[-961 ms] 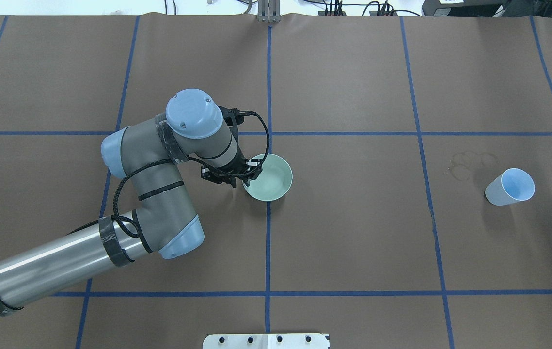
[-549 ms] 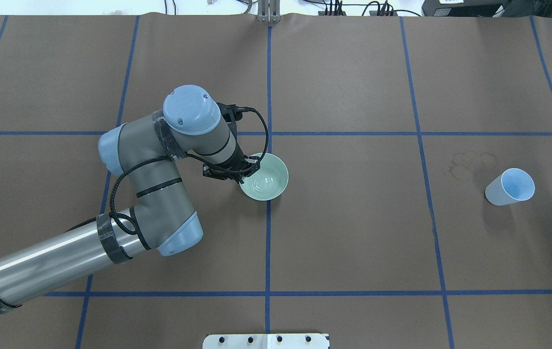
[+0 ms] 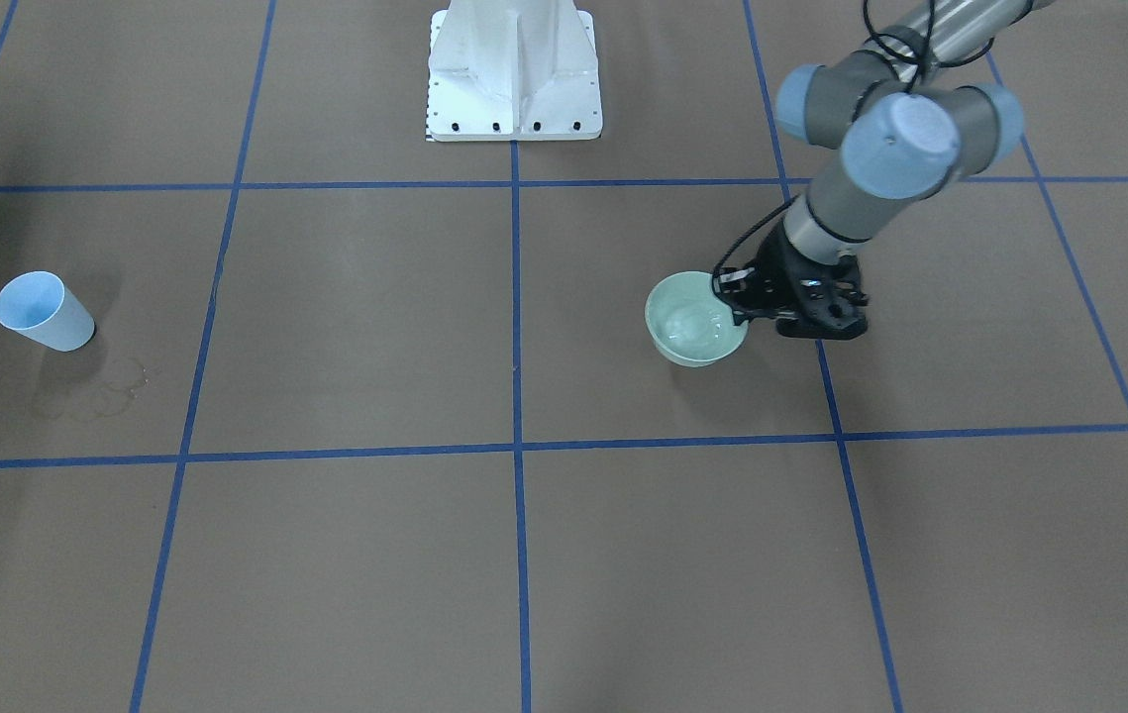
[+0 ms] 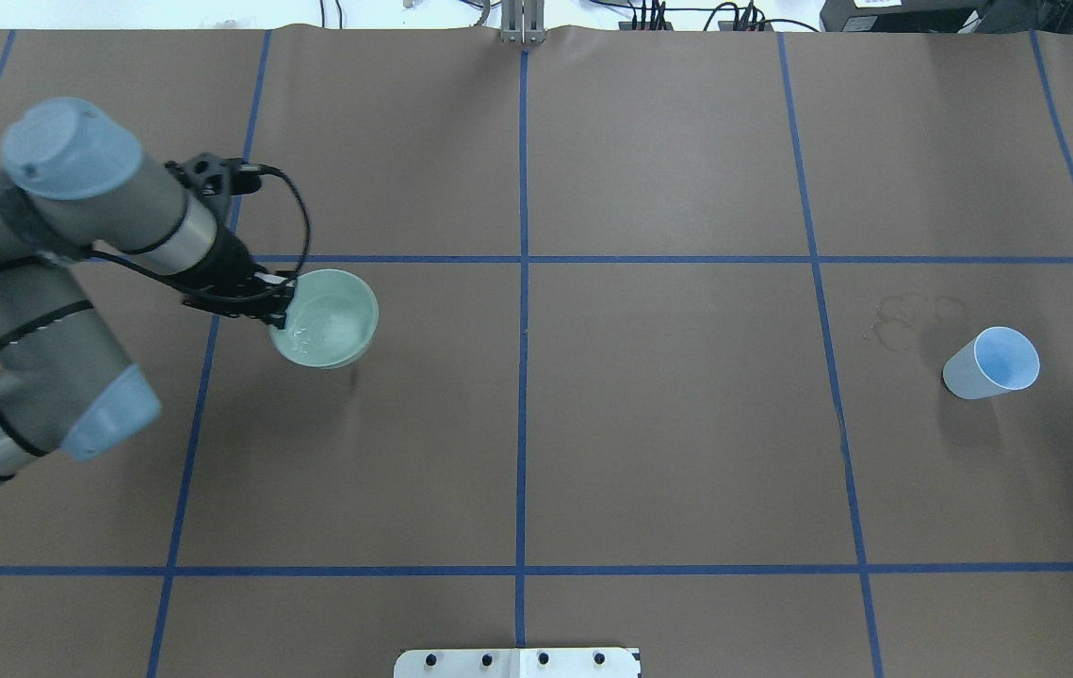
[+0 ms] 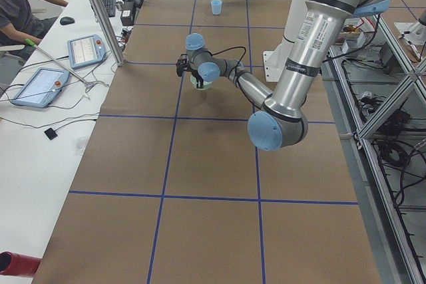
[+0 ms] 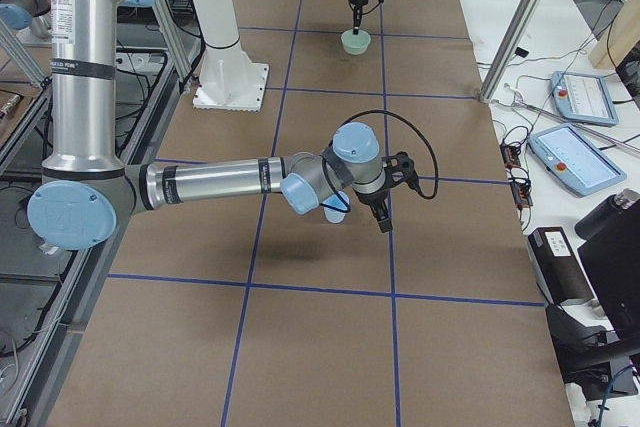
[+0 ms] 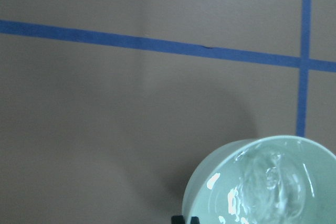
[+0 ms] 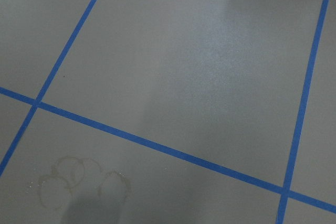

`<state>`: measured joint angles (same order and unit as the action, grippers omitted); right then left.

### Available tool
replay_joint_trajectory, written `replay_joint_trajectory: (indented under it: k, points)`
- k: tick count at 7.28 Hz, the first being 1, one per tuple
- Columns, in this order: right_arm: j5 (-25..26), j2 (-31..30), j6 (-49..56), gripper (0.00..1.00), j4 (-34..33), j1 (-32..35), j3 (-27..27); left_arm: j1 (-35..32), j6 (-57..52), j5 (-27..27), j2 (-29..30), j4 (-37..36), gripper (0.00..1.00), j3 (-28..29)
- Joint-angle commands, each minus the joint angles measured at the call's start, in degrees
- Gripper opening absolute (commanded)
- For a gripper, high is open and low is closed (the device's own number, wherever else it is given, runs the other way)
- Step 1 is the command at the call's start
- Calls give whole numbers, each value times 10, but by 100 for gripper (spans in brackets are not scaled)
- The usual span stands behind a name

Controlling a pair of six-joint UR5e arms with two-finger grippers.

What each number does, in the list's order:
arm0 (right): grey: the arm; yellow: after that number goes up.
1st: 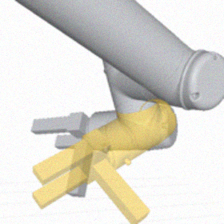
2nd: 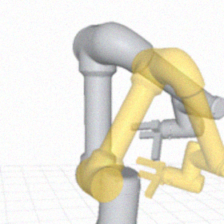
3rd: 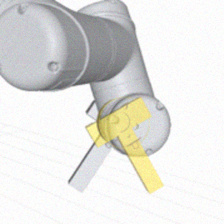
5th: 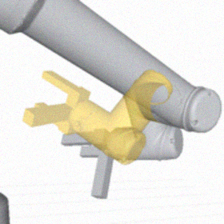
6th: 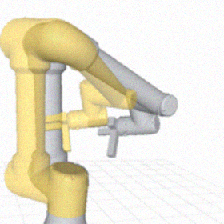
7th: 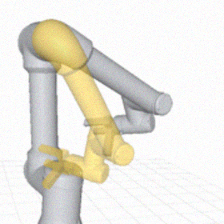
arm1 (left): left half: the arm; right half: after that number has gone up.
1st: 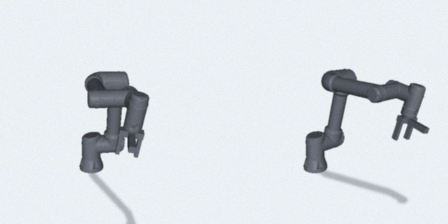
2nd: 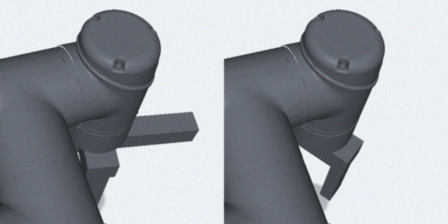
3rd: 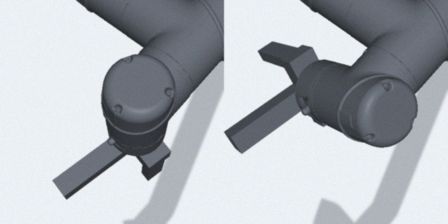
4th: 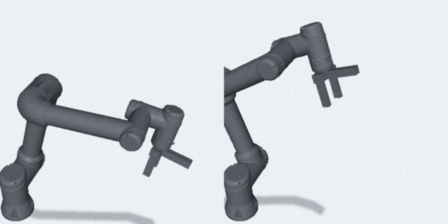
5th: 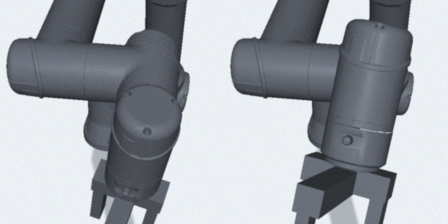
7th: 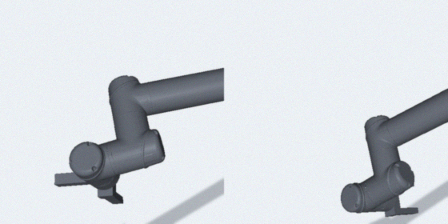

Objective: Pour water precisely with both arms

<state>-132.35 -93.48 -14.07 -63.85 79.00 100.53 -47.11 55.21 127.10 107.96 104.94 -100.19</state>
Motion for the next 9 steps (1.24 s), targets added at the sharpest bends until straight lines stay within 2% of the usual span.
replay_joint_trajectory:
  k: [1,3,7,9]
  points:
    - [-4,9,54,100,-69,5,-1,-97,-209,48,-129,1,0,-17]
    - [-4,26,125,100,-159,19,0,-151,-314,49,-157,1,0,28]
    - [-5,48,242,100,-321,33,26,-165,-347,64,-173,0,0,59]
    - [-7,50,244,100,-374,35,41,-164,-348,64,-180,1,0,82]
